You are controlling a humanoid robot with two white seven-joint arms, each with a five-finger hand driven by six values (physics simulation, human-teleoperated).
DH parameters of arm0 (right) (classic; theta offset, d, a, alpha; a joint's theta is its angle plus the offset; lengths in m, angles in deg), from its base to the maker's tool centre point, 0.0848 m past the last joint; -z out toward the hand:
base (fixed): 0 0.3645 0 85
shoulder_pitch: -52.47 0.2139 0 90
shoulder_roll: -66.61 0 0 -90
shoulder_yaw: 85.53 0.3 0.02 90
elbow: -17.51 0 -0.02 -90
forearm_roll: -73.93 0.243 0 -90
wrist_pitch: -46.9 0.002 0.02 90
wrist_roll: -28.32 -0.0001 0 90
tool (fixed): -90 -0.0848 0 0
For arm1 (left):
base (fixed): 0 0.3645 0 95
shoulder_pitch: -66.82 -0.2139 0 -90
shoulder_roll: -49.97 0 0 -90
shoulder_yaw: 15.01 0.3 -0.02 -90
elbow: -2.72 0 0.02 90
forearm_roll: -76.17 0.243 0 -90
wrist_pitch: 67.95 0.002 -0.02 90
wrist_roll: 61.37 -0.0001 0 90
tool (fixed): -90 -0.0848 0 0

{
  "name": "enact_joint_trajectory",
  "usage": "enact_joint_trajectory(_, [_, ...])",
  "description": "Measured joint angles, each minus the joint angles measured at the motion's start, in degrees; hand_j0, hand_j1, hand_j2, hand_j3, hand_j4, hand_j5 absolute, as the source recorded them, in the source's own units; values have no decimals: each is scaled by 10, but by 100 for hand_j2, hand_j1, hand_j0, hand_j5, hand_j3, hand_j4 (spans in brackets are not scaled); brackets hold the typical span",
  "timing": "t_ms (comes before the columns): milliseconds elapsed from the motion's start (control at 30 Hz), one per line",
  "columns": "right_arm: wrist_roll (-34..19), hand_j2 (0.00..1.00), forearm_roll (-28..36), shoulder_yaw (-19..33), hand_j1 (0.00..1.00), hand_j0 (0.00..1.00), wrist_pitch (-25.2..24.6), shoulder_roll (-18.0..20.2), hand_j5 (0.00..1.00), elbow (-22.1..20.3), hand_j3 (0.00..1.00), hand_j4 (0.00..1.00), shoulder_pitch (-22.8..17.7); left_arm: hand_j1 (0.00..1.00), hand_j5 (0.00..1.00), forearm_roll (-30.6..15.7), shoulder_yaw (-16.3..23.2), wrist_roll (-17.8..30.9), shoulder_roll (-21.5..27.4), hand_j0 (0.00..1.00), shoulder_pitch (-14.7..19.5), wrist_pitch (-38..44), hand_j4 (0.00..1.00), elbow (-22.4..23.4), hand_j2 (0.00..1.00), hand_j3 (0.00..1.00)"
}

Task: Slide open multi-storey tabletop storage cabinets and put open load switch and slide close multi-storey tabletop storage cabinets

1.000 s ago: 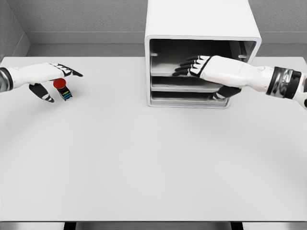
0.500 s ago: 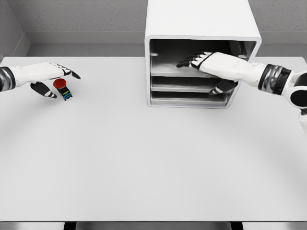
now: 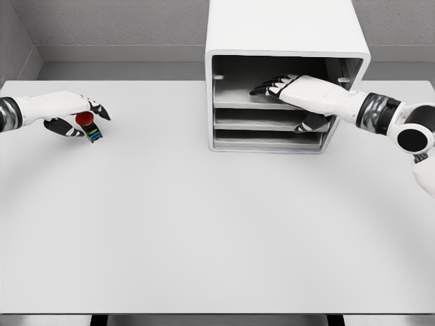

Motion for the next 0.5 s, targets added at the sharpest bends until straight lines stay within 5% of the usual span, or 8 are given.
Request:
enact_joint_trajectory(133, [2,100,-3,-5,100,100,0,-3,100,5,100,100,0,66,66,3,0,0,0,66,-3,0,66,0,66,66])
enact_joint_trajectory(500, [1,100,-7,-7,100,100,6,-1,100,3,100,100,-4,45,45,1,-2,1,2,45,-4,0,45,0,45,45])
